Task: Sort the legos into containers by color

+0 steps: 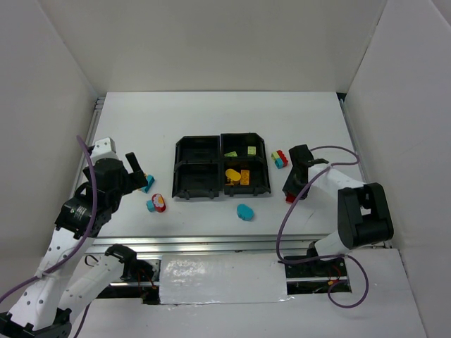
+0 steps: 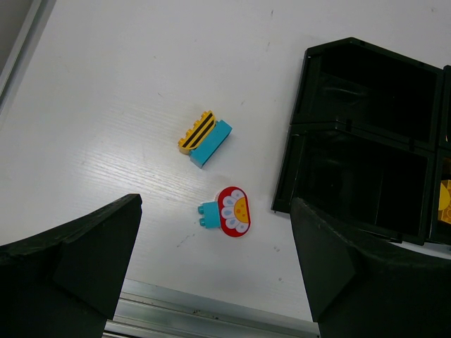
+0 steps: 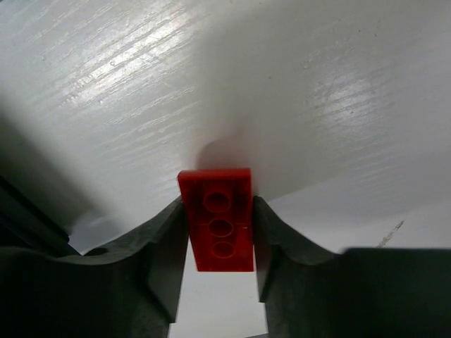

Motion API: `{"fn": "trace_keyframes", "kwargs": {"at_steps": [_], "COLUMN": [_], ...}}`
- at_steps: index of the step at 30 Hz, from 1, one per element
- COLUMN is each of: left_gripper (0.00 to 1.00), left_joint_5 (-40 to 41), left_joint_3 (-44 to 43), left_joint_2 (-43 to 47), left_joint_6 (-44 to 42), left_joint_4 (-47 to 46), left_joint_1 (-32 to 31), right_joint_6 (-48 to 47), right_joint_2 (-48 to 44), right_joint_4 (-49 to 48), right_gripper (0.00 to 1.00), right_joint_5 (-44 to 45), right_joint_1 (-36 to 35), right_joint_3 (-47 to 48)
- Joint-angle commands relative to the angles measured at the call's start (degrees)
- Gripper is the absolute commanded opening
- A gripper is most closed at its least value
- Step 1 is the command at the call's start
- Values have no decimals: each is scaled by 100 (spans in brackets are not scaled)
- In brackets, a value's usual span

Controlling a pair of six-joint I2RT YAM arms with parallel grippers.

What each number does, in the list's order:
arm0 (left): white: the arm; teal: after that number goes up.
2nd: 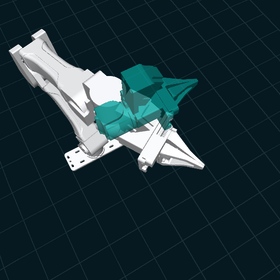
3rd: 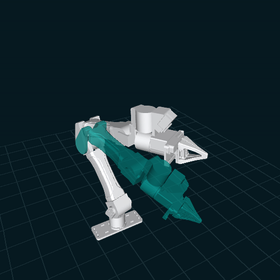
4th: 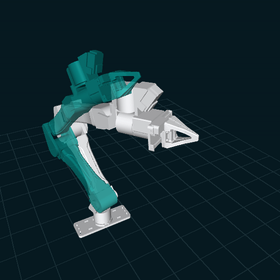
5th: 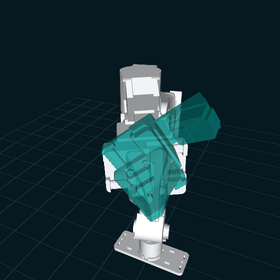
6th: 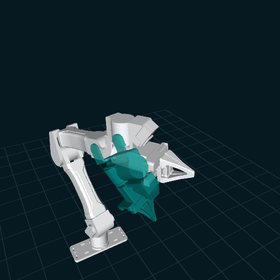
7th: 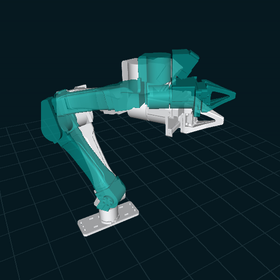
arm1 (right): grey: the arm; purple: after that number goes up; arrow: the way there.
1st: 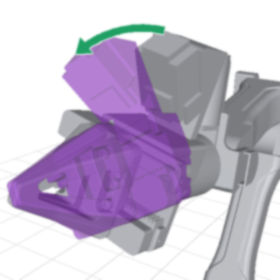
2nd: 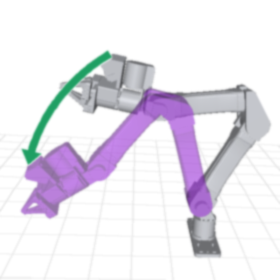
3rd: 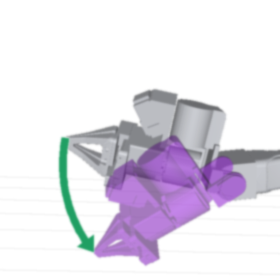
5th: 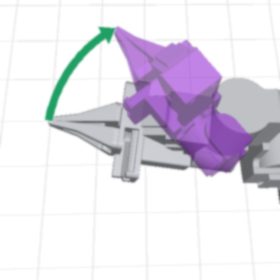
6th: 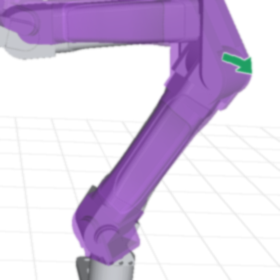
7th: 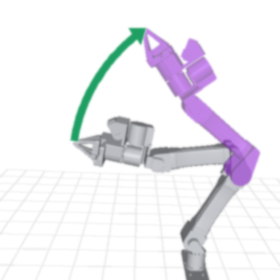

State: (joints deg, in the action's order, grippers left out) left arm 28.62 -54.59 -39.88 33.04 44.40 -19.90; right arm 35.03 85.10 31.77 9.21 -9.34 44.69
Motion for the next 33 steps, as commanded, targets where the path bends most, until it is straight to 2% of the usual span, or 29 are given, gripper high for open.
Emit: {"fn": "trace_keyframes", "kwargs": {"at_steps": [1, 2, 4, 5, 10, 14, 17, 18, 24, 33], "left_gripper": [100, 99, 99, 100, 99, 100, 100, 99, 100, 100], "left_joint_5": [-23, -23, -15, -15, 20, 56, 91, 108, 170, 249], "left_joint_3": [10, 10, 1, 9, 10, -8, -8, -8, -8, -8], "left_joint_2": [59, 50, 50, 50, 68, 68, 77, 85, 68, 85], "left_joint_6": [-104, -104, -104, -104, -96, -69, -52, -43, -8, 27], "left_joint_4": [-283, -274, -274, -274, -274, -248, -239, -230, -204, -169], "left_joint_1": [39, 48, 39, 39, 39, 39, 39, 39, 39, 39], "right_joint_6": [4, 4, 13, 13, 74, 258, 443, 496, 672, 734], "right_joint_2": [-54, -90, -177, -213, -827, -1539, -1611, -1419, -425, 1402], "right_joint_4": [5, 5, 40, 57, 303, 584, 690, 760, 849, 1015], "right_gripper": [39, 35, 32, 1, 0, 0, 0, 0, 0, 0], "right_joint_5": [72, 98, 133, 142, 124, 397, 449, 502, 397, 529], "right_joint_1": [20, 29, 20, 20, -50, -602, -1463, -1900, -3097, -3943], "right_joint_3": [198, 207, 216, 216, 391, 830, 1471, 1890, 3326, 4970]}}
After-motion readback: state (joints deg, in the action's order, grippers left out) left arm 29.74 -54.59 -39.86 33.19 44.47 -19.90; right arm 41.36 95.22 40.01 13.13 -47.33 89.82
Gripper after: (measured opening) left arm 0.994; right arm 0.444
